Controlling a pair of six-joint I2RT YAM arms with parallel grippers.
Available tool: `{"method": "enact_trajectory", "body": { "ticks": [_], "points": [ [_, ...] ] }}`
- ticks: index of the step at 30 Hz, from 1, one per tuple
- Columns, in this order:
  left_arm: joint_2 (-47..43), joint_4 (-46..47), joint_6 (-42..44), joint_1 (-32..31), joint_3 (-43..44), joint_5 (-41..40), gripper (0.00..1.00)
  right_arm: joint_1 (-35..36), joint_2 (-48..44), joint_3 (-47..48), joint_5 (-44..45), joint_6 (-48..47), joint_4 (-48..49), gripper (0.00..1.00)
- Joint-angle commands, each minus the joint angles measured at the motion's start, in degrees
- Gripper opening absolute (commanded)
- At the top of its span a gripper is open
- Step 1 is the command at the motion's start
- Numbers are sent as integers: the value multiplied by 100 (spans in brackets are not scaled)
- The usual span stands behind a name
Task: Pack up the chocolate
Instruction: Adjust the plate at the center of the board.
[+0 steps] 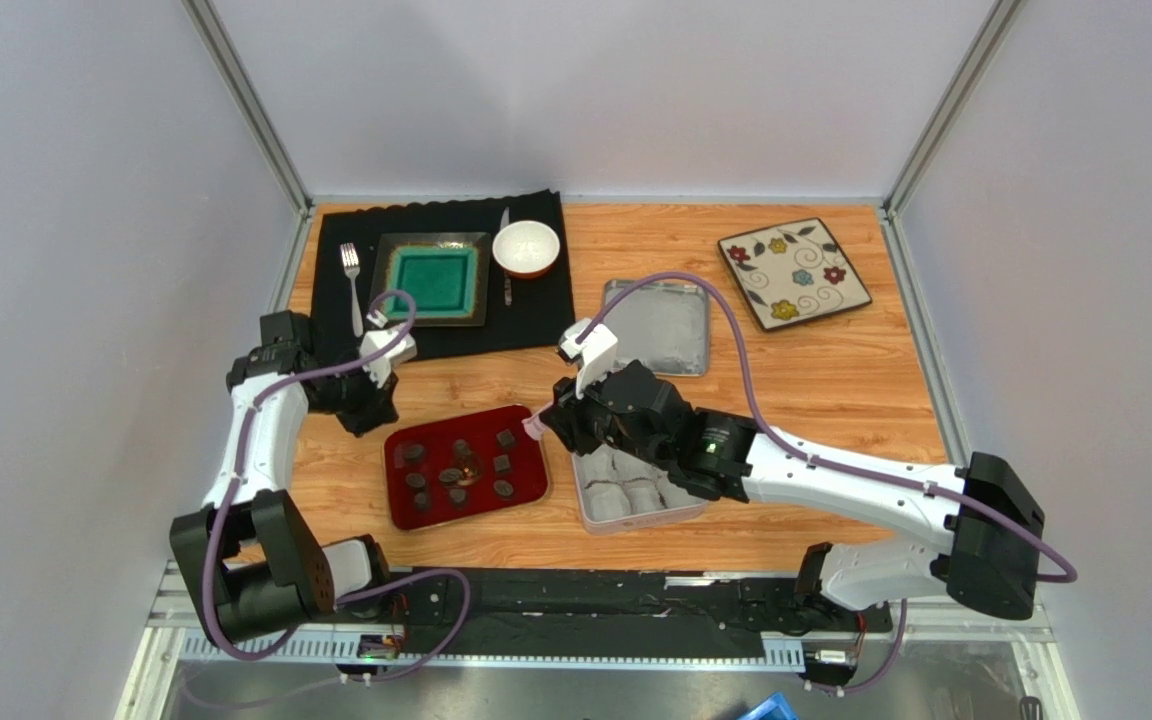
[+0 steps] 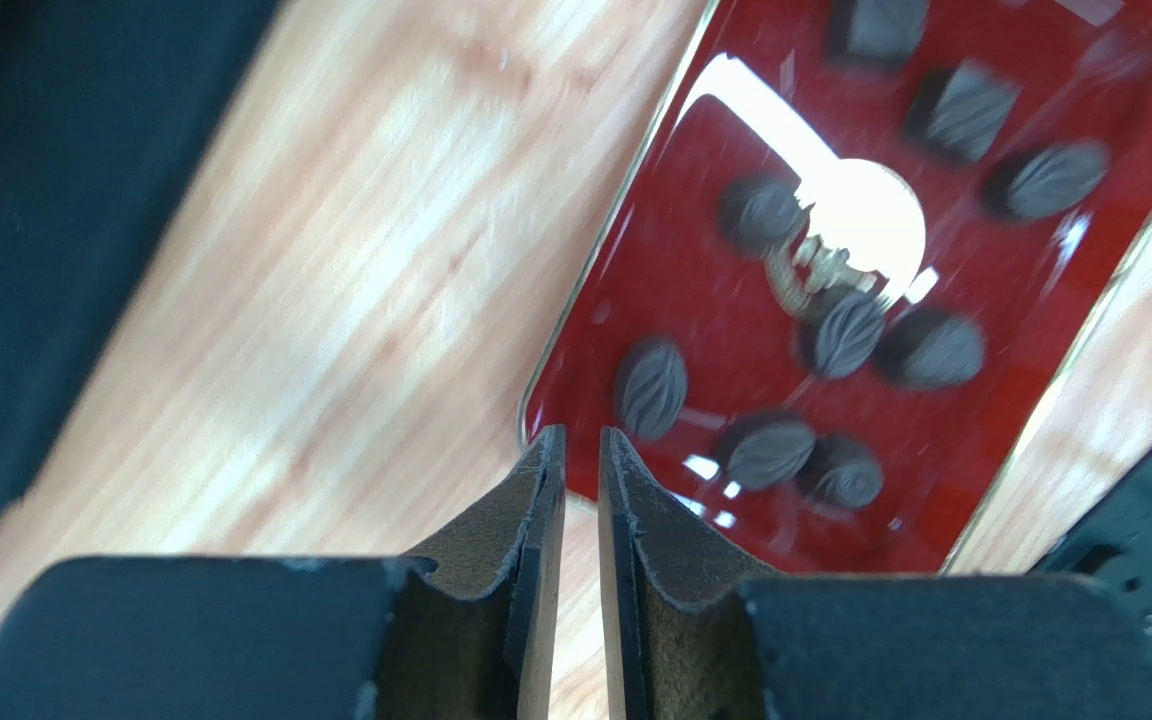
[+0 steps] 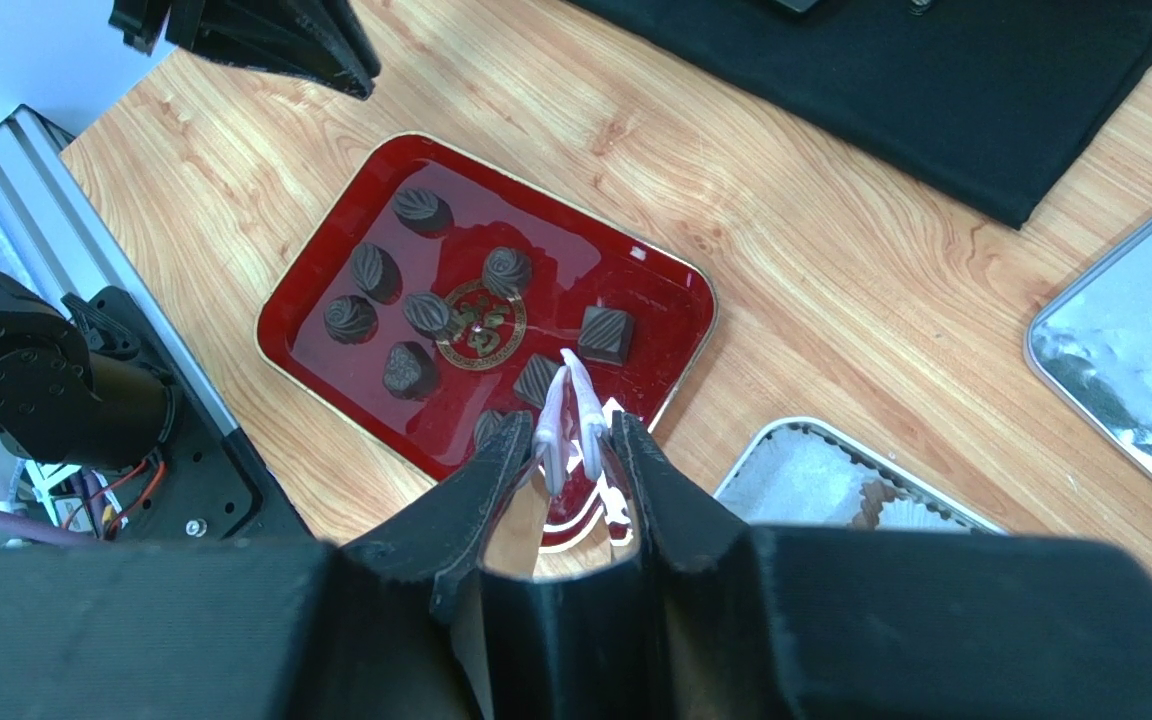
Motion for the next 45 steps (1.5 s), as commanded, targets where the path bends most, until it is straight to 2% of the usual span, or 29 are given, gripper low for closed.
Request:
{"method": "enact_trajectory", "body": {
  "ticks": [1,3,9,18,21,34,45],
  "points": [
    [-309,78,564,187,-440,-858,22,-35,-346,-80,51,93,298,0],
    [-256,184,626,284,-606,-1392,22,-35,-434,-133,77,84,307,0],
    [-107,439,512,636,-739,-2044,20,-35,-566,-273,121,102,307,0],
    [-54,-194,1390,435,-1415,-1536,21,-53,-689,-335,156,128,307,0],
    [78,-124,1242,171,-1530,-1493,22,-61,-689,-326,156,146,307,0],
    [834,395,679,-234,-1267,-1035,23,-88,-812,-423,192,154,307,0],
    [1484,1150,-41,-1051,-942,-947,25,-96,-865,-590,165,181,316,0]
  ]
}}
